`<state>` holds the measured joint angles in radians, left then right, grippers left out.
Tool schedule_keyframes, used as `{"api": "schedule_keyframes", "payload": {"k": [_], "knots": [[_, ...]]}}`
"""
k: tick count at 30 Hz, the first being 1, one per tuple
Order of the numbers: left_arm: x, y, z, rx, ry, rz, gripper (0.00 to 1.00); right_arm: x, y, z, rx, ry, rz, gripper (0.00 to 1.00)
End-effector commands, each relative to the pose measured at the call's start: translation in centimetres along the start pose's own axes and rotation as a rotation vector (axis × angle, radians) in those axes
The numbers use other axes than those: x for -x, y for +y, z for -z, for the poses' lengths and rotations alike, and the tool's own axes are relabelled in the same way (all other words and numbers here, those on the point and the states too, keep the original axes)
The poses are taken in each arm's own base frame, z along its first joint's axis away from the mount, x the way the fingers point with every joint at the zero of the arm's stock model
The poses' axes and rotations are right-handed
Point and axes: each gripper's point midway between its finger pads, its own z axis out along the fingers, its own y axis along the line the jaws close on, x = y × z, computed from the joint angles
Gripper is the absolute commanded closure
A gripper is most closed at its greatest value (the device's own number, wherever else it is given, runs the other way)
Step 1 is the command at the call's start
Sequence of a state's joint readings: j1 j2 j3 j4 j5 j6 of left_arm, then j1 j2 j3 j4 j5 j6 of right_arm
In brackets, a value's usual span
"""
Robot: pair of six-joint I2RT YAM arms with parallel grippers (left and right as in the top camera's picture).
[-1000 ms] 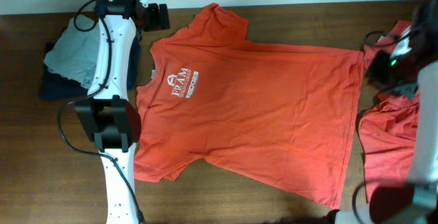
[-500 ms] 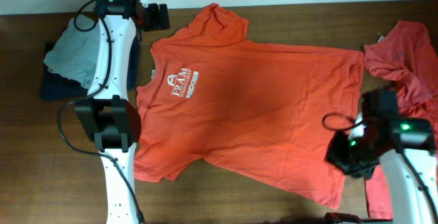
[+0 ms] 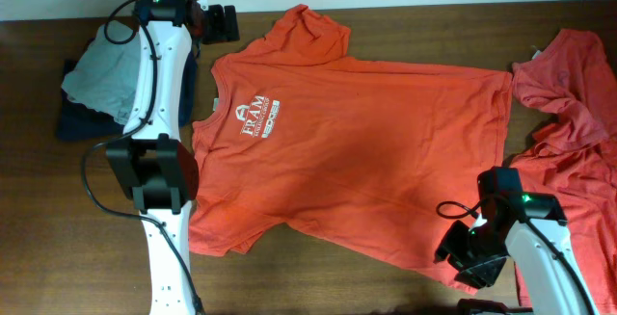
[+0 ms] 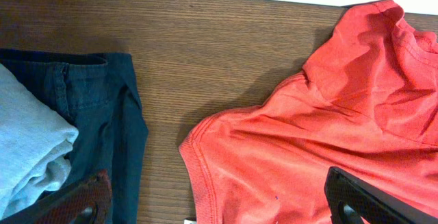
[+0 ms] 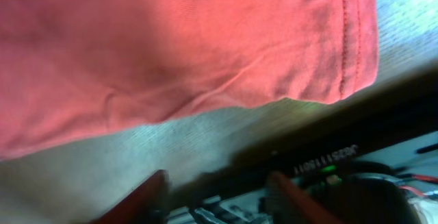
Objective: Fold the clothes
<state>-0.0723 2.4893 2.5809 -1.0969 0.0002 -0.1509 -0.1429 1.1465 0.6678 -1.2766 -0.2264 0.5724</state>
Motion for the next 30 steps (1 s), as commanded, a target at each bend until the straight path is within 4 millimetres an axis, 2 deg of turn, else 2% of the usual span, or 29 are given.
{"api": "schedule_keyframes", "payload": {"k": [1,3,6,8,10,16,20,26,30], "knots": [[0.4,0.1,0.6,-0.004,-0.012,0.001,0.01,0.2,-0.4,-0.9,-0.012,-0.014,-0.058,0.41],[0.4,0.1,0.6,-0.004,-0.012,0.001,0.01,0.6,-0.6,-1.3,-0.019,-0.034,-0.086,0.40],[0.4,0.1,0.6,-0.004,-0.012,0.001,0.01,1.5,-1.0,-2.0,-0.033,-0.078,-0.136,0.30],[0.4,0.1,0.6,-0.004,-0.012,0.001,0.01,2.0,-1.3,-2.2,-0.045,-0.107,-0.165,0.19],[0.4,0.1,0.6,-0.004,-0.012,0.001,0.01,2.7,-1.6,-2.3,-0.062,-0.140,-0.176,0.18],[0.4,0.1,0.6,-0.004,-0.013,0.001,0.01,2.9,-2.6,-2.3,-0.110,-0.164,-0.216,0.18],[0.4,0.1,0.6,-0.004,-0.012,0.001,0.01,3.3,-2.7,-2.2,-0.108,-0.186,-0.280,0.08],[0.4,0.1,0.6,-0.004,-0.012,0.001,0.01,4.8,-1.9,-2.3,-0.080,-0.231,-0.304,0.05],[0.4,0.1,0.6,-0.004,-0.012,0.001,0.01,4.6,-2.3,-3.4,-0.114,-0.192,-0.311,0.02]]}}
